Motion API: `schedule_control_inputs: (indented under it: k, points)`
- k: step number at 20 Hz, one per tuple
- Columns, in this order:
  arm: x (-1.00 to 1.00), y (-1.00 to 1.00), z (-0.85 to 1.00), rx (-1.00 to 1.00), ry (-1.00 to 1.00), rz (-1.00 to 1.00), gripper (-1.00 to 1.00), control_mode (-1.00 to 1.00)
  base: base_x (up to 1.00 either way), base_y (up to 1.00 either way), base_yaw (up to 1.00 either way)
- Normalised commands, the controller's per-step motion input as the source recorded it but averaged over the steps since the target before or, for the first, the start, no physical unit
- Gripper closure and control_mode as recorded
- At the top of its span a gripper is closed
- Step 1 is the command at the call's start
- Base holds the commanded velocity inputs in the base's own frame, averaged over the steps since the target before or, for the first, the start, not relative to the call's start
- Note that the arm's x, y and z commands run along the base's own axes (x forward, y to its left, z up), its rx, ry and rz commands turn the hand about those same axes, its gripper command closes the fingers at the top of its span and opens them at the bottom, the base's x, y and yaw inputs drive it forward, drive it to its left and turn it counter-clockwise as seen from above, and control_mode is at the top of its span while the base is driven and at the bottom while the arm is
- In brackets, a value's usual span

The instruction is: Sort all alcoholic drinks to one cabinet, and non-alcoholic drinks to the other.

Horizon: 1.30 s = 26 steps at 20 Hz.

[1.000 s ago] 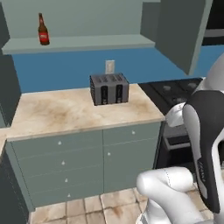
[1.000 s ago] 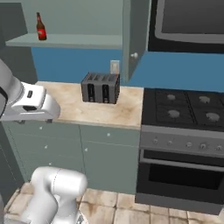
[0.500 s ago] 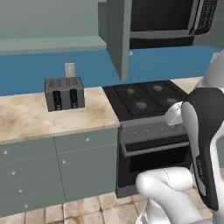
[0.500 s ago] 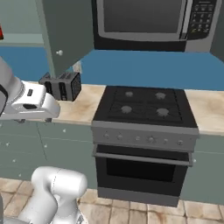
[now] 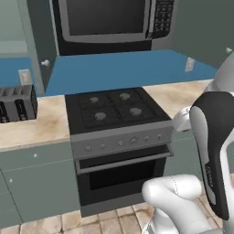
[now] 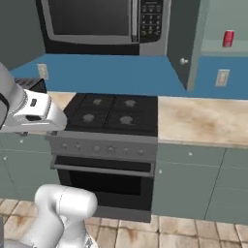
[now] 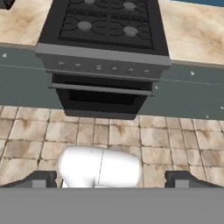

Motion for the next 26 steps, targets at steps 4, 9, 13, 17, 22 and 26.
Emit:
schedule_control_inputs:
  k: [4,9,13,17,22,26]
  points:
    - [0.00,0.00,0.00,0.00,0.00,0.00,-1.00,1.00,0.00,-1.00,-0.03]
    - [0.00,0.00,0.00,0.00,0.00,0.00,-1.00,1.00,0.00,-1.00,-0.03]
    - [0.00,0.00,0.00,0.00,0.00,0.00,-1.00,1.00,0.01,-1.00,-0.02]
    - [0.00,0.00,0.00,0.00,0.00,0.00,-1.00,1.00,0.16,-0.93,-0.03]
    - [0.00,0.00,0.00,0.00,0.00,0.00,-1.00,1.00,0.28,-0.84,-0.02]
    - [0.00,0.00,0.00,0.00,0.00,0.00,-1.00,1.00,0.42,-0.54,-0.01]
